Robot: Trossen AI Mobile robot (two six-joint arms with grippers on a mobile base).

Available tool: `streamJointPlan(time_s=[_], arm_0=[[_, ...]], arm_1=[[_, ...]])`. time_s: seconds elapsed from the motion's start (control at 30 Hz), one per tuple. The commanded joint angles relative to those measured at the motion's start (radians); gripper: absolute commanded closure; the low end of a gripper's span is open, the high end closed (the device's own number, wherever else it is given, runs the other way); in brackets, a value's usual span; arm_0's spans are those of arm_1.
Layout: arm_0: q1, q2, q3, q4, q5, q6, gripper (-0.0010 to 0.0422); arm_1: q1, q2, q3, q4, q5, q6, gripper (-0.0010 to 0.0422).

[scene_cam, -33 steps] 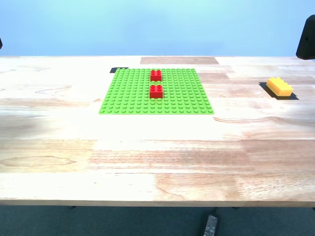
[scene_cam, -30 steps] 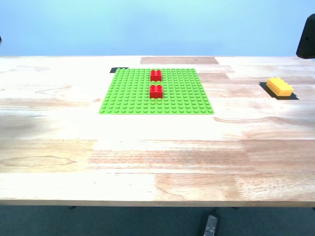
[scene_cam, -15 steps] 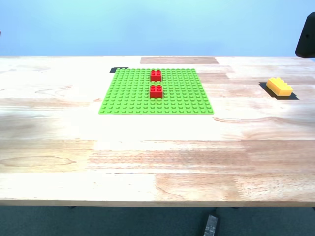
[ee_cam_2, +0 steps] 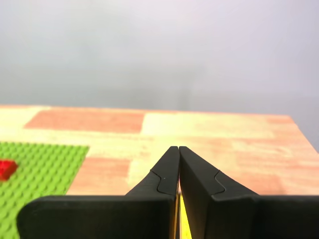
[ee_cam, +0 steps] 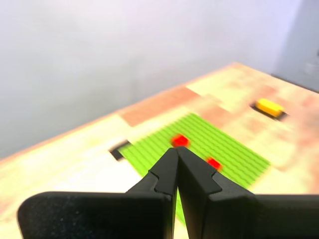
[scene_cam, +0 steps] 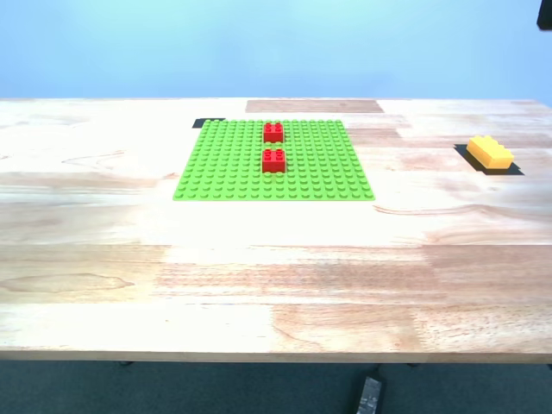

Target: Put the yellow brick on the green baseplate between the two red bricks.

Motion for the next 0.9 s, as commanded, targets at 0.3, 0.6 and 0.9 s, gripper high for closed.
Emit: streamJointPlan(time_s=[0.3,0.6,0.9], arm_0=[[0.0,0.152,0.155,-0.243,0.024,0.163,0.0412],[0.0,0.142,0.126,-0.243,0.026,0.167,0.0413],[0.0,0.142,0.126,-0.231,0.025,0.167,0.0413]], arm_1=[[-0.08,0.377,0.433,-0.562,-0.006,-0.134,0.0413],[-0.166,0.66,0.71,-0.783,-0.122,-0.196,0.0408],[-0.164,0.901,0.815,-0.858,-0.135,-0.25,0.0274]])
